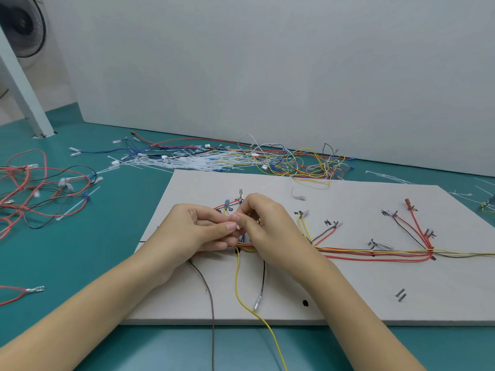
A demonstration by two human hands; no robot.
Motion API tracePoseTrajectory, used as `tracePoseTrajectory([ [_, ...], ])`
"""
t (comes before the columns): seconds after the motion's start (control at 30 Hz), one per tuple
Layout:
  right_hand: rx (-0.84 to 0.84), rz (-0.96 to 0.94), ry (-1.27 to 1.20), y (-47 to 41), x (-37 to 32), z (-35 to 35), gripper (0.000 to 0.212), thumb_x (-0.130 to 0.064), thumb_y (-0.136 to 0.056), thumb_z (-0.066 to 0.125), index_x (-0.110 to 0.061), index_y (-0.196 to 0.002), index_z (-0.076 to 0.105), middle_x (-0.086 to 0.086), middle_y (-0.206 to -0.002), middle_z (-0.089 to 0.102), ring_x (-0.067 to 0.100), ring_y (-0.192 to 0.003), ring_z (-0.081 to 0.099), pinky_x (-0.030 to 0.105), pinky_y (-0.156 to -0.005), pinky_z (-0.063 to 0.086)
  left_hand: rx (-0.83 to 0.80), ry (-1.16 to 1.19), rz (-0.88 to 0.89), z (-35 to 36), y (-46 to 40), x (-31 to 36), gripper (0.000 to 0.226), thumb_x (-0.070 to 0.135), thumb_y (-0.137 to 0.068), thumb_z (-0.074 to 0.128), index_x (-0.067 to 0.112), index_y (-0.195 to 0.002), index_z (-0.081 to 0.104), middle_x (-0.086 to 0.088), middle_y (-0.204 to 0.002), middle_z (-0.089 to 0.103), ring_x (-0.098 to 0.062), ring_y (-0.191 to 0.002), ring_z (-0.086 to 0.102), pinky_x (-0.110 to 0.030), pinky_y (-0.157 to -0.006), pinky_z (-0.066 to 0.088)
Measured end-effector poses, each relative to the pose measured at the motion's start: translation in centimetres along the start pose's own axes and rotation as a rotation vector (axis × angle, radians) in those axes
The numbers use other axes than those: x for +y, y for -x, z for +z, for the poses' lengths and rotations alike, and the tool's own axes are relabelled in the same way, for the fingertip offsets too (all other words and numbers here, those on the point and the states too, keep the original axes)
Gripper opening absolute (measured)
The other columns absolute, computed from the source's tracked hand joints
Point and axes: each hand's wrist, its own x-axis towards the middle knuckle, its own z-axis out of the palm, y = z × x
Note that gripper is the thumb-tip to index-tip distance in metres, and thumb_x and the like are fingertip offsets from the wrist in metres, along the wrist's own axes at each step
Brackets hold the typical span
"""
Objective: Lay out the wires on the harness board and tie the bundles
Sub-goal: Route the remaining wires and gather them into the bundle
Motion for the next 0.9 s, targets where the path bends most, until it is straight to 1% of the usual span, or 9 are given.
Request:
tracePoseTrajectory([
  [0.1,0.000,-0.017,0.027,0.0,0.1,0.1,0.015,-0.016,-0.096,0.055,-0.012,-0.082,0.055,-0.004,-0.081,0.056,0.008,-0.079,0.051,0.018,-0.067,0.035,0.005,-0.049,-0.002,0.0,-0.1,0.1,0.008,0.009,-0.078,0.075,0.007,-0.085,0.076,-0.015,-0.083,0.075,-0.018,-0.070,0.074,-0.014,-0.048,0.051],
  [0.2,-0.006,-0.022,0.021,0.0,0.1,0.0,0.016,-0.017,-0.095,0.056,-0.013,-0.080,0.054,-0.008,-0.078,0.053,0.003,-0.075,0.047,0.015,-0.064,0.033,0.010,-0.107,0.029,0.0,-0.1,0.1,0.004,0.005,-0.080,0.074,0.006,-0.083,0.075,-0.015,-0.076,0.074,-0.014,-0.059,0.071,-0.014,-0.042,0.047],
  [0.33,-0.006,-0.040,0.025,0.0,-0.1,-0.1,0.015,-0.016,-0.095,0.057,-0.013,-0.080,0.054,-0.011,-0.076,0.050,0.001,-0.074,0.046,0.017,-0.064,0.032,0.024,-0.274,0.130,-0.3,-0.3,0.1,0.010,0.005,-0.080,0.076,0.012,-0.073,0.077,-0.001,-0.051,0.062,-0.007,-0.038,0.047,-0.014,-0.036,0.034],
  [0.4,-0.012,-0.036,0.010,0.0,-0.3,-0.2,0.014,-0.016,-0.095,0.057,-0.011,-0.082,0.056,-0.008,-0.077,0.052,0.003,-0.075,0.046,0.018,-0.064,0.033,0.032,-0.447,0.236,-0.5,-0.3,0.2,0.015,0.009,-0.079,0.077,0.020,-0.068,0.077,0.005,-0.049,0.059,-0.004,-0.041,0.040,-0.011,-0.041,0.031],
  [0.5,-0.022,-0.008,-0.057,0.0,-0.8,-0.5,0.015,-0.015,-0.095,0.057,-0.007,-0.083,0.056,0.001,-0.079,0.056,0.014,-0.074,0.049,0.026,-0.065,0.037,0.075,-0.663,0.345,-0.7,-0.4,0.2,0.017,0.019,-0.074,0.081,0.033,-0.066,0.076,0.009,-0.065,0.068,-0.006,-0.062,0.053,-0.016,-0.056,0.039],
  [0.6,-0.017,0.038,-0.161,0.0,-1.3,-1.1,0.015,-0.016,-0.095,0.057,-0.013,-0.080,0.057,0.004,-0.076,0.058,0.003,-0.059,0.047,0.021,-0.058,0.036,0.054,-0.721,0.319,-0.7,-0.4,-0.1,0.013,0.022,-0.073,0.082,0.031,-0.065,0.076,0.015,-0.070,0.068,-0.003,-0.077,0.055,-0.021,-0.069,0.040],
  [0.7,-0.045,0.092,-0.287,-0.1,-1.5,-1.4,0.017,-0.016,-0.095,0.058,-0.019,-0.079,0.057,-0.002,-0.072,0.059,0.003,-0.060,0.054,0.019,-0.056,0.040,0.023,-0.738,0.319,-0.8,-0.3,-0.3,0.012,0.022,-0.074,0.082,0.027,-0.066,0.076,0.017,-0.071,0.067,-0.002,-0.079,0.057,-0.019,-0.070,0.039],
  [0.77,-0.048,0.119,-0.385,-0.1,-1.5,-1.4,0.014,-0.014,-0.094,0.061,-0.016,-0.079,0.061,0.000,-0.070,0.063,0.012,-0.064,0.061,0.020,-0.053,0.043,0.021,-0.755,0.331,-0.8,-0.2,-0.3,0.011,0.021,-0.074,0.082,0.027,-0.067,0.075,0.019,-0.070,0.066,0.000,-0.079,0.056,-0.013,-0.067,0.037],
  [0.9,-0.043,0.121,-0.417,0.1,-1.4,-1.2,0.007,-0.005,-0.085,0.070,-0.009,-0.079,0.069,0.006,-0.067,0.069,0.014,-0.062,0.063,0.016,-0.051,0.043,0.009,-0.730,0.366,-0.7,-0.2,-0.5,0.017,0.016,-0.075,0.081,0.028,-0.067,0.074,0.019,-0.066,0.067,0.001,-0.075,0.057,-0.008,-0.063,0.036],
])
